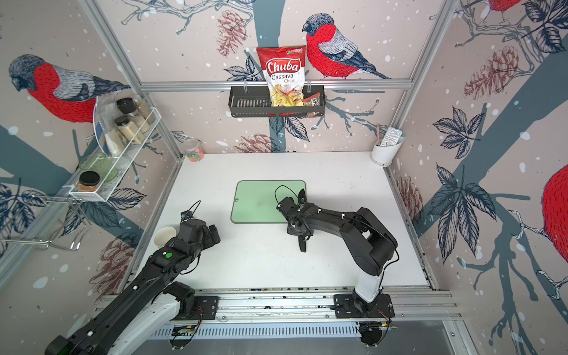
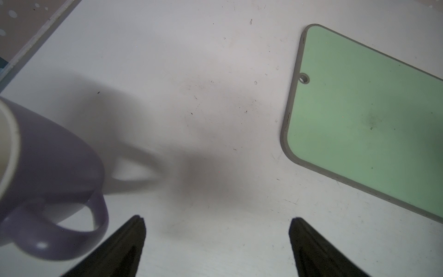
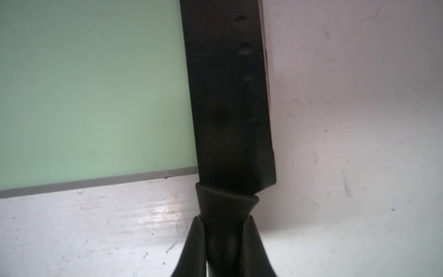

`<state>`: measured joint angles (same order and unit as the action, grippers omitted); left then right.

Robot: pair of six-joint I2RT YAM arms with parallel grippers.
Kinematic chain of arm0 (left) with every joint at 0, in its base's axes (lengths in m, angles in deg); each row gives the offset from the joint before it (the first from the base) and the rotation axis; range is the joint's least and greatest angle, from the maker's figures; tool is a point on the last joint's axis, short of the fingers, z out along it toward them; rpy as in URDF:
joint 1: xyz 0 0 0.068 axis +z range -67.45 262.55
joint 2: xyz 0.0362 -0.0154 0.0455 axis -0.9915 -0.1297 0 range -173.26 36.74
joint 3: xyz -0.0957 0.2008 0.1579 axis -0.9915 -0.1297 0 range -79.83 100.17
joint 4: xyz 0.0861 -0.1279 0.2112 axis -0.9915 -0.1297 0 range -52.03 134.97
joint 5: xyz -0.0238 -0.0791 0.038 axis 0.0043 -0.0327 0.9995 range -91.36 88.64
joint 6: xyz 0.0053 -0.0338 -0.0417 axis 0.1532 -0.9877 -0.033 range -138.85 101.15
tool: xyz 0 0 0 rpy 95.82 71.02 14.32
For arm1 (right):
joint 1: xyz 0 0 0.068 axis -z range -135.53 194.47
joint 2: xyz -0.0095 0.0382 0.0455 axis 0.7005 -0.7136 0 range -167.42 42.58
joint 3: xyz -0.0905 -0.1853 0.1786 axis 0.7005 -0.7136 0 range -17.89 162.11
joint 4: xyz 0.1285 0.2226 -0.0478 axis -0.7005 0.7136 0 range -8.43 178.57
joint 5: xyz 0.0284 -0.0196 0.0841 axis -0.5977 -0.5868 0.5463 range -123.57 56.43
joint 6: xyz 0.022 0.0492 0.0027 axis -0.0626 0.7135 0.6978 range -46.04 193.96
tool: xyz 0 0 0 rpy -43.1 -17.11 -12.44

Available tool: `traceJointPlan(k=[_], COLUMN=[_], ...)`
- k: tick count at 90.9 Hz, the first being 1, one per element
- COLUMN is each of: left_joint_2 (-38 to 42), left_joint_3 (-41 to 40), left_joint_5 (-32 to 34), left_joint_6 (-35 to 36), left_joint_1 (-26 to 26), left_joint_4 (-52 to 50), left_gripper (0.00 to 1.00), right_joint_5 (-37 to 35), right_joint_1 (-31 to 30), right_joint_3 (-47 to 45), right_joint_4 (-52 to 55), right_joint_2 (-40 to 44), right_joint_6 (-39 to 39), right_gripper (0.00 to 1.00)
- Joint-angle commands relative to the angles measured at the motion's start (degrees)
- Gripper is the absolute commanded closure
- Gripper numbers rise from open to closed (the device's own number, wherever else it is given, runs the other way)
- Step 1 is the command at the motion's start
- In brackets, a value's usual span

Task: Align the knife with the edge of the cutting board
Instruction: Place the knife at the edge of the cutting board.

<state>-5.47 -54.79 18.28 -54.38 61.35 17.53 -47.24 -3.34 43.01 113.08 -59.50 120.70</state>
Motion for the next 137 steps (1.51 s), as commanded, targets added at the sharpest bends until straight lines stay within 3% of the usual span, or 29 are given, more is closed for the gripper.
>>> traceJointPlan(k=[1, 55, 137], left_joint_2=[0.1, 0.1, -0.1], left_joint_3=[0.2, 0.2, 0.2], left_joint_5=[0.3, 0.1, -0.2], left_joint_6=[0.5, 0.5, 0.6], left_joint_1=[-0.3, -0.3, -0.3], left_joint_4=[1.3, 1.3, 1.5], left_gripper=[0.04, 0.04, 0.04], right_joint_5=[0.8, 3.9, 3.1], right_joint_1=[-0.2, 0.5, 0.1], right_joint_3=[-0.2, -2.5, -2.2], right_joint_4=[0.8, -4.0, -1.9], right_joint_2=[-0.5, 0.4, 0.3], right_joint_6=[0.4, 4.9, 4.0], right_gripper=[1.00, 1.00, 1.00])
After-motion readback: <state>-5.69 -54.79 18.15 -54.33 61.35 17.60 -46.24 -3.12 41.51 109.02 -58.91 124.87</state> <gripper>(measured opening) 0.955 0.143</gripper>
